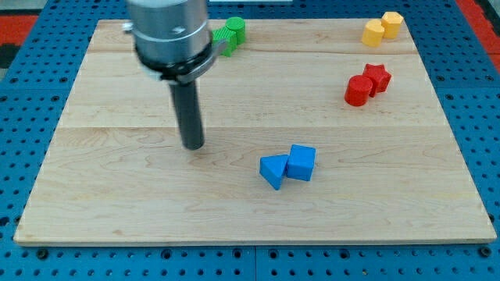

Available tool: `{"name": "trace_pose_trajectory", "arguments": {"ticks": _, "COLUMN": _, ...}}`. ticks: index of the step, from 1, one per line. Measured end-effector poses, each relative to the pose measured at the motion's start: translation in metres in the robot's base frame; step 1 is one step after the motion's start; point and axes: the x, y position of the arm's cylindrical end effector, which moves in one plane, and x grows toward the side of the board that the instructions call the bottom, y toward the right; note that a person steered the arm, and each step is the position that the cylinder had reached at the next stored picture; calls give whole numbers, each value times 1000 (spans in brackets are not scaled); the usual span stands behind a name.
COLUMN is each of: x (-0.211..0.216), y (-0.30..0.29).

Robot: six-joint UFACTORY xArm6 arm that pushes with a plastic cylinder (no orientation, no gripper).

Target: Separate the blue cube from the blue triangle

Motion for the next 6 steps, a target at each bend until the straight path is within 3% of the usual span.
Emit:
{"name": "trace_pose_trajectory", "arguments": {"ticks": 1, "x": 32, "y": -19}}
{"name": "trace_pose_trajectory", "arguments": {"ticks": 2, "x": 36, "y": 4}}
{"name": "trace_pose_trajectory", "arguments": {"ticks": 6, "x": 22, "y": 225}}
